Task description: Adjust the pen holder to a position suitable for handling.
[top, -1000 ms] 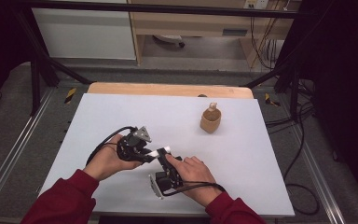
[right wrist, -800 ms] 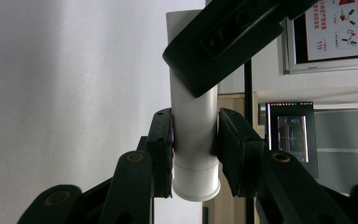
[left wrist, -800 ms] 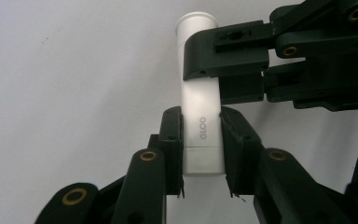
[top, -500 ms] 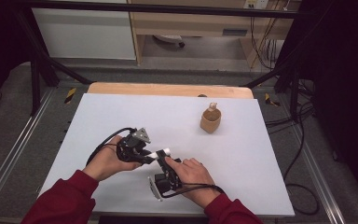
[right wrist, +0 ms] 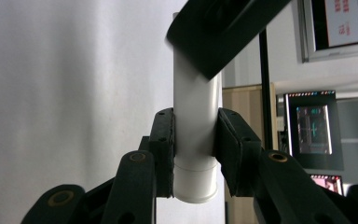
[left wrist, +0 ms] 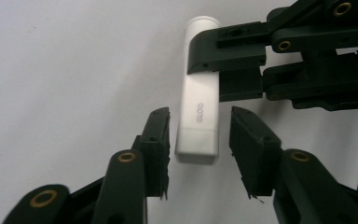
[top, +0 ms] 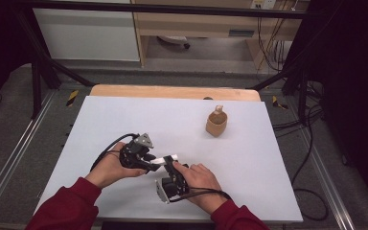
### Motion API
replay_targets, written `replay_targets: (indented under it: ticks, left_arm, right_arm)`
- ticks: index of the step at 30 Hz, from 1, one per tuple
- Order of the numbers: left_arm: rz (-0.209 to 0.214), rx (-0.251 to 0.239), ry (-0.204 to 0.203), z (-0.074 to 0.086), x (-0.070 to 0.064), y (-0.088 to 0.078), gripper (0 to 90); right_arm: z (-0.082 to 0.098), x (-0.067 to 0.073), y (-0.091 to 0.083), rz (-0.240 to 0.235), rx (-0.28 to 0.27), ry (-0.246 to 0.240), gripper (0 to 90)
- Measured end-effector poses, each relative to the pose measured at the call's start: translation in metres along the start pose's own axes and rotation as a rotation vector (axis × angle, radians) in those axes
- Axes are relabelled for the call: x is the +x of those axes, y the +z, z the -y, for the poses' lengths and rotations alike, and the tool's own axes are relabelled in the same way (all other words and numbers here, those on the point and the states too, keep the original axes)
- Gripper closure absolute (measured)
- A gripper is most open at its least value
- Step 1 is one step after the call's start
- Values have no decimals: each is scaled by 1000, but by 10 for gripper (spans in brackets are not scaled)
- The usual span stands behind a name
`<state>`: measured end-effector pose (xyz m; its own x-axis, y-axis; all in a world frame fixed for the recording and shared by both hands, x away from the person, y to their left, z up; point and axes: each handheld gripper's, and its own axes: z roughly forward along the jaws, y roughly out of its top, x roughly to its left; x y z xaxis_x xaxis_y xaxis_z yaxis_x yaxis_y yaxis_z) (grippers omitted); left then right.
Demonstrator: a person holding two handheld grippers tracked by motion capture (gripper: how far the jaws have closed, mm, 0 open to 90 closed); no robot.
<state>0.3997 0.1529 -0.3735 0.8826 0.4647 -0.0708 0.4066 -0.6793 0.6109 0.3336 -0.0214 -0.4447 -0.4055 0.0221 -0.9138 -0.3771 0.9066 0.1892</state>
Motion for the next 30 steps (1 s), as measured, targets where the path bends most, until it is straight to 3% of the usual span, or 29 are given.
replay_targets:
  ticks: [2,5,12,17,25,30]
  left_arm:
    - [-12,-34,-15,0,1,-6,490]
    - [-32,-83,-42,1,4,-15,448]
    - [-145,-191,-83,12,11,-37,322]
    - [-204,-256,-100,25,10,-41,230]
    - [-310,-319,-169,49,4,-40,178]
    - [-331,-343,-195,68,-8,-33,154]
  right_arm:
    - [5,-3,1,-1,14,-7,683]
    - [14,-5,2,0,38,35,682]
    - [40,-20,3,16,85,132,682]
    - [60,-30,2,18,102,279,682]
    - [77,-41,1,25,87,450,682]
    - [88,-49,-3,17,61,583,683]
